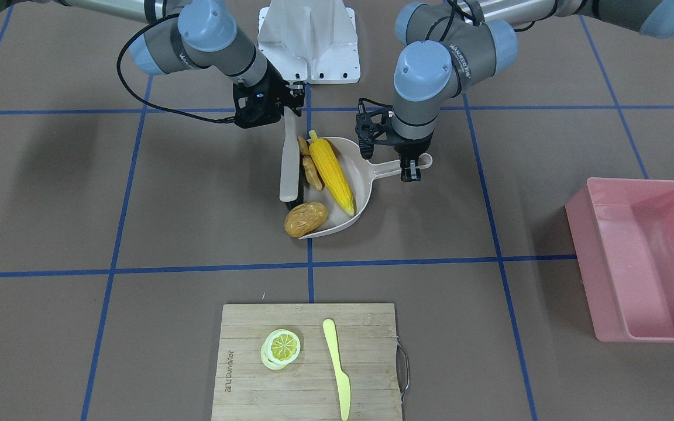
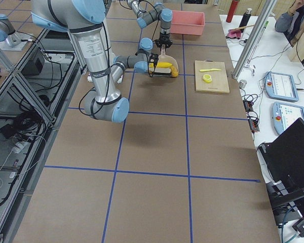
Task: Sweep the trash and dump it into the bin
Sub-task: 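Sweep the corn, potato and ginger into the dustpan with the right gripper's brush, then draw the brush back away from the dustpan with the right gripper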
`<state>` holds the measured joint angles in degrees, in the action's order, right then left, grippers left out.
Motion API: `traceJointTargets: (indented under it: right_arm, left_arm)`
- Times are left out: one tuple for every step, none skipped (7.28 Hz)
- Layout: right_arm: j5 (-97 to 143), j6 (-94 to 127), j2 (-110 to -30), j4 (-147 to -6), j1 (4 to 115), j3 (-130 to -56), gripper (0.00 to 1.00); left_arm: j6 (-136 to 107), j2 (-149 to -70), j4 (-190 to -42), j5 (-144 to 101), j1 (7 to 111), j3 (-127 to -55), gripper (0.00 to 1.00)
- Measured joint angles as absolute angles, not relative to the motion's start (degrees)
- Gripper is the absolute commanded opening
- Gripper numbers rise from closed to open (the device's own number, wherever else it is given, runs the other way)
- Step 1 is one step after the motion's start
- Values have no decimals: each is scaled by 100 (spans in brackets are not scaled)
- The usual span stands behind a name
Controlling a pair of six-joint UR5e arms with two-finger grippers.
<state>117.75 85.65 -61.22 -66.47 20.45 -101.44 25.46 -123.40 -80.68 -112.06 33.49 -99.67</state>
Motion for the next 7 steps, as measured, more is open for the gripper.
traceJointTargets:
  right_arm:
    - [11649,8668,-5985,-6773,1935,-10145,0]
    - [11525,8792,-5885,-6834,1821,-10147,0]
    - [11459,8873,-5845,-6868,1751,-10172,0]
    - [11452,8904,-5850,-6931,1743,-10234,0]
    - [11471,8911,-5865,-7080,1779,-10349,0]
    - [11498,8899,-5895,-7303,1835,-10524,0]
    - [11515,8877,-5928,-7567,1886,-10726,0]
  left_arm:
    - [2548,-12340,-8068,-11206,3349,-9967,0]
    - [2549,-12340,-8068,-11206,3351,-9967,0]
    - [2549,-12340,-8069,-11206,3353,-9967,0]
    - [2549,-12340,-8069,-11206,3355,-9967,0]
    - [2549,-12340,-8068,-11206,3356,-9967,0]
    - [2549,-12340,-8068,-11206,3356,-9967,0]
    - [2549,-12340,-8068,-11206,3353,-9967,0]
